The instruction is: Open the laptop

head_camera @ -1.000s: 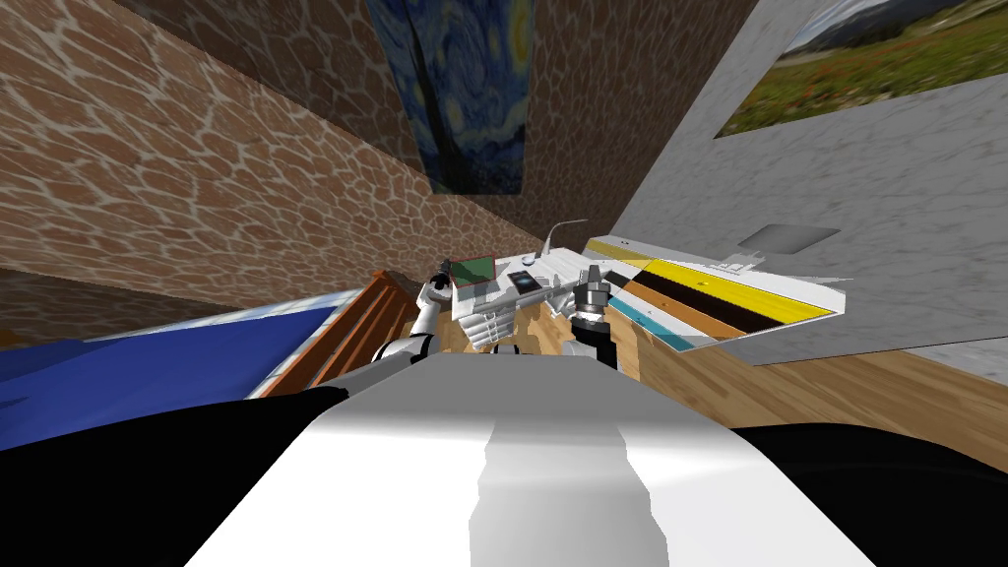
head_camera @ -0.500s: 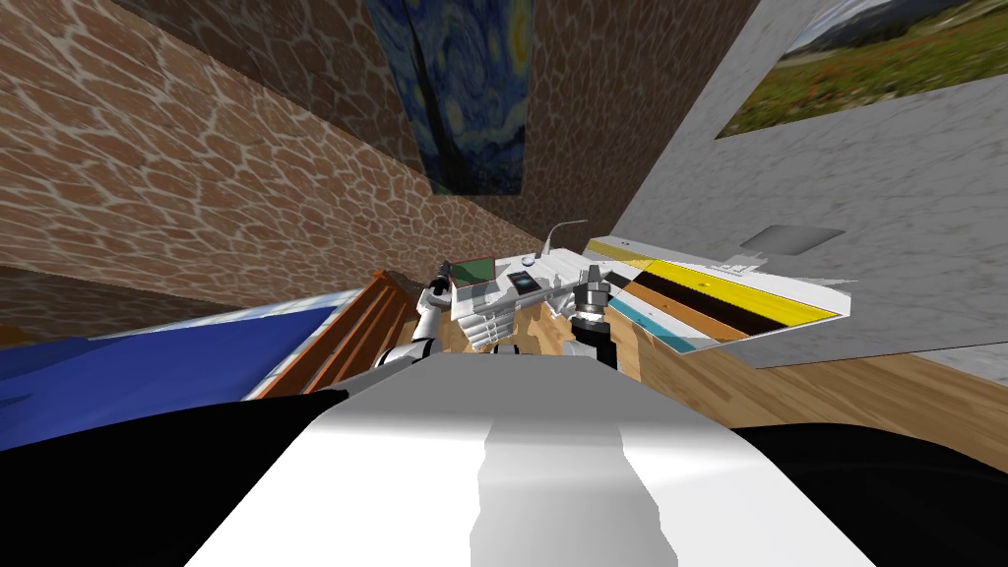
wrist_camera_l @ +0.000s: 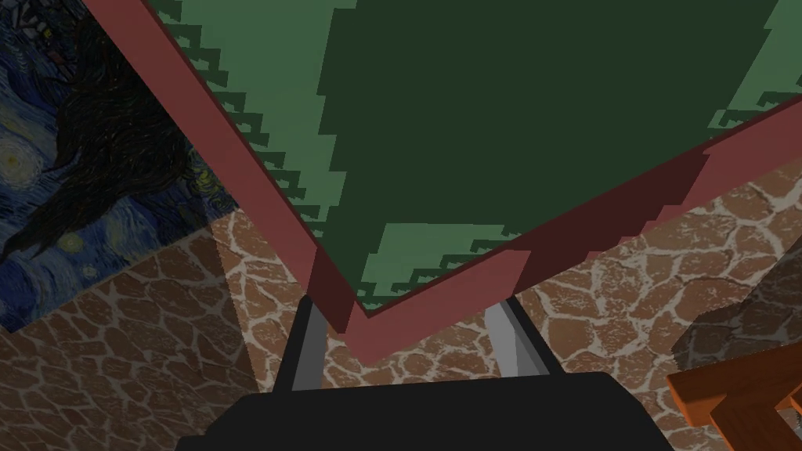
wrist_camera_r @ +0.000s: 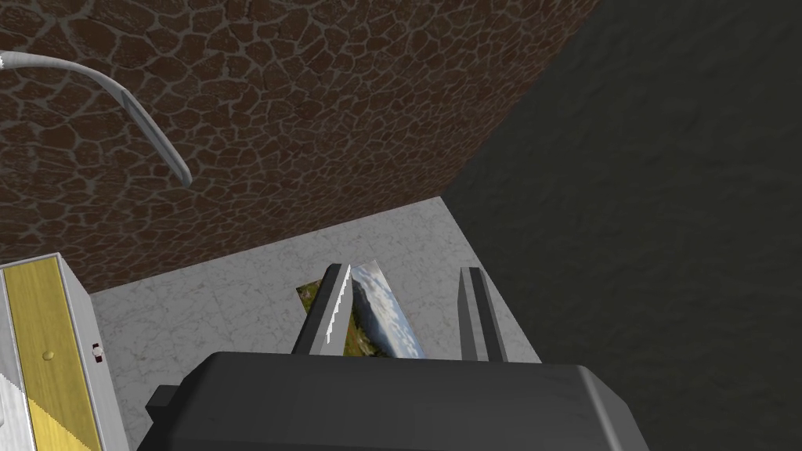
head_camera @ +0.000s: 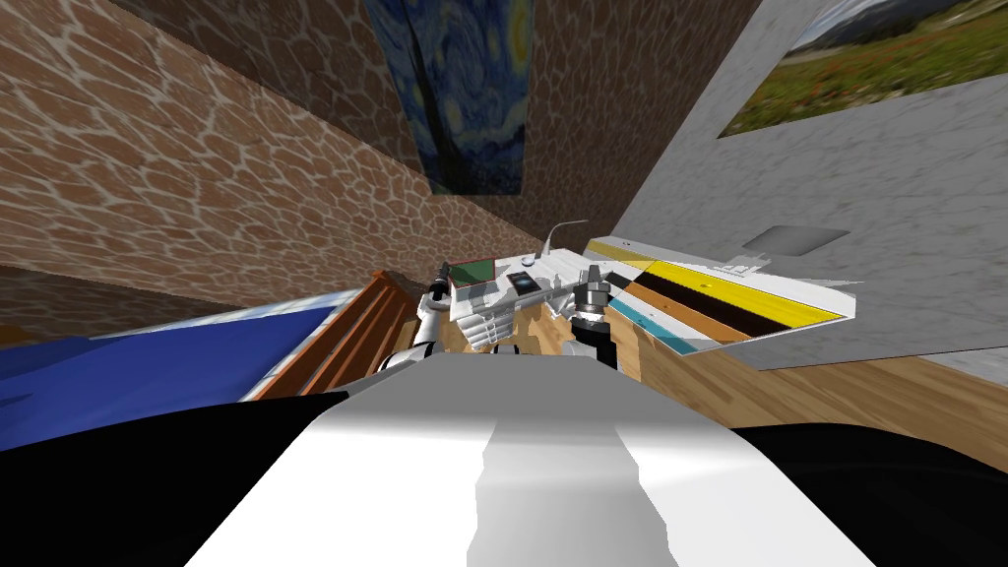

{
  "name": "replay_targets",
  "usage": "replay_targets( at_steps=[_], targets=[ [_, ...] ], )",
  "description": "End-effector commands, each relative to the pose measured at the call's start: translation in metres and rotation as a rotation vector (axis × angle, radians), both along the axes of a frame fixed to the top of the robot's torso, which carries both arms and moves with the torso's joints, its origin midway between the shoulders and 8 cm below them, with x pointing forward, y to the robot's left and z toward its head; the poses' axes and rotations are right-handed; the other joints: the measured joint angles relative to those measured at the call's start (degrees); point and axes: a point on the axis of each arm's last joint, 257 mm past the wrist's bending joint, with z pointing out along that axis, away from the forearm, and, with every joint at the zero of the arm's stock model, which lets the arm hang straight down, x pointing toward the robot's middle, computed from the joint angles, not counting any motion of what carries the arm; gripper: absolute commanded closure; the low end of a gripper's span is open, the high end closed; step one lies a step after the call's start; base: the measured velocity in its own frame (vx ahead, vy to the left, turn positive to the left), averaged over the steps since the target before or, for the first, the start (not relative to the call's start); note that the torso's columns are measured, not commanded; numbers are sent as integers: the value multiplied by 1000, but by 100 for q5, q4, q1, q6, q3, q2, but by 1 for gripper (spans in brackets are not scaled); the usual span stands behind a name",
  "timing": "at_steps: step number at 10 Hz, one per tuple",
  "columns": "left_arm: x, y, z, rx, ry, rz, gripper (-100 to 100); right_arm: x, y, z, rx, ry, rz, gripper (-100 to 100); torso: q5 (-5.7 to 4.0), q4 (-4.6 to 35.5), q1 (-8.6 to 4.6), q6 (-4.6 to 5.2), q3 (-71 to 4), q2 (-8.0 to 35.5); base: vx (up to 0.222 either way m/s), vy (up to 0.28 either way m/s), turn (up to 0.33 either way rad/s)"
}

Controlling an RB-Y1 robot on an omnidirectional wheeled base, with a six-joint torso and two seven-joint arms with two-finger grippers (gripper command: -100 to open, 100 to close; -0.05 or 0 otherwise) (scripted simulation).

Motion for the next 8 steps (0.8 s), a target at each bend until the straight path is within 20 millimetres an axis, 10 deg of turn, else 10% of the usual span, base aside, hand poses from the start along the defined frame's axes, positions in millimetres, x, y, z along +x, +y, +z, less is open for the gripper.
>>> replay_targets(
  at_steps=[1,8],
  targets=[
    [-5,-5,0,12,-31,-12,100,0,0,0,0,0,0,0,-1,2,2,4,-1,-1,1,-12,16],
    [-41,1,-11,59,-122,16,100,0,0,0,0,0,0,0,3,-2,4,-8,3,6,14,-20,12]
  ],
)
